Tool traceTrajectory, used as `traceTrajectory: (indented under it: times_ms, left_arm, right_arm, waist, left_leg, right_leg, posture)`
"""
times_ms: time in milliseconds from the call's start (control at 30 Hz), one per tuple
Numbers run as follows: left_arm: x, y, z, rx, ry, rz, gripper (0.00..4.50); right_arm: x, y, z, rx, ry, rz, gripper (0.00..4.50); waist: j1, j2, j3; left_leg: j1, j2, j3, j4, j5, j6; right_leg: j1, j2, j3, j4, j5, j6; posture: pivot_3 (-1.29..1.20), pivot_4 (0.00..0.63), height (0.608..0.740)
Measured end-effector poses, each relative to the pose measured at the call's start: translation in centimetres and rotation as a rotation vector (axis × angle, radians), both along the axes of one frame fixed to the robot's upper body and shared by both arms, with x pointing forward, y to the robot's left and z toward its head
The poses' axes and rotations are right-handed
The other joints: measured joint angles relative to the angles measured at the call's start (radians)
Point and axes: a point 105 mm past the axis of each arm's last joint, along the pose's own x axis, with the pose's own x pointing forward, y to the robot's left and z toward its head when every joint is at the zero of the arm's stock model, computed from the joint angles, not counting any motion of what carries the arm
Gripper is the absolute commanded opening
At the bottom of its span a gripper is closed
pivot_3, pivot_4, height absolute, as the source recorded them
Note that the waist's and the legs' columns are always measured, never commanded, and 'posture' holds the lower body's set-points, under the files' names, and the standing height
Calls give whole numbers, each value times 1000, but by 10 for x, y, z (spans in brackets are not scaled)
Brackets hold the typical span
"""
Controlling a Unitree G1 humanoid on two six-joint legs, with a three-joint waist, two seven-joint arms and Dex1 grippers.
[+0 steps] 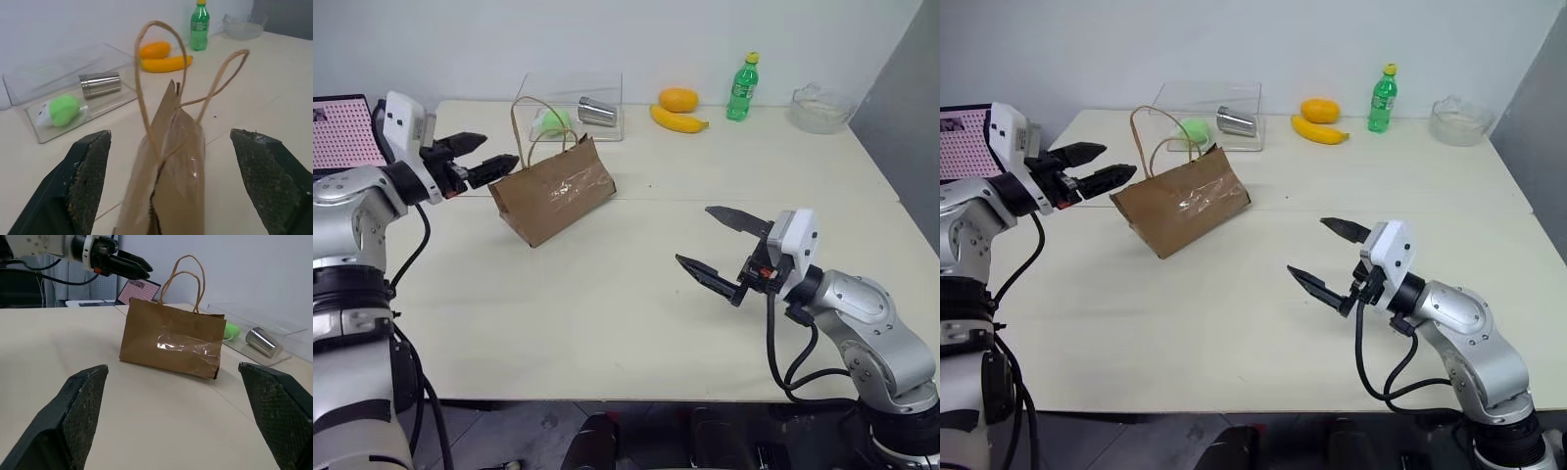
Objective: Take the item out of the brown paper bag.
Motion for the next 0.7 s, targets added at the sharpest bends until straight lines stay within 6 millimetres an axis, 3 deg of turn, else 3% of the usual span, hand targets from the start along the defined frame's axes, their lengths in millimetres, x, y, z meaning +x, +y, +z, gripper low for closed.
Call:
traceTrajectory:
  times_ms: [233, 700]
  left_arm:
    - [20, -15, -18, -4, 43, -36, 4101]
    - [44, -29, 18, -6, -61, 2, 4101]
  right_arm:
    - [-2, 8, 8, -8, -12, 36, 4500]
    - [-5, 14, 8, -21, 36, 93, 4500]
  waist:
    - [-2, -1, 0]
    - [-9, -2, 1]
  left_leg:
    - [-8, 0, -1, 3, 0, 0]
    - [-9, -1, -1, 4, 1, 0]
  right_leg:
    - [-7, 0, -1, 3, 1, -2]
    - [-7, 0, -1, 4, 1, -1]
  posture:
    - [0, 150, 740]
    - [0, 150, 740]
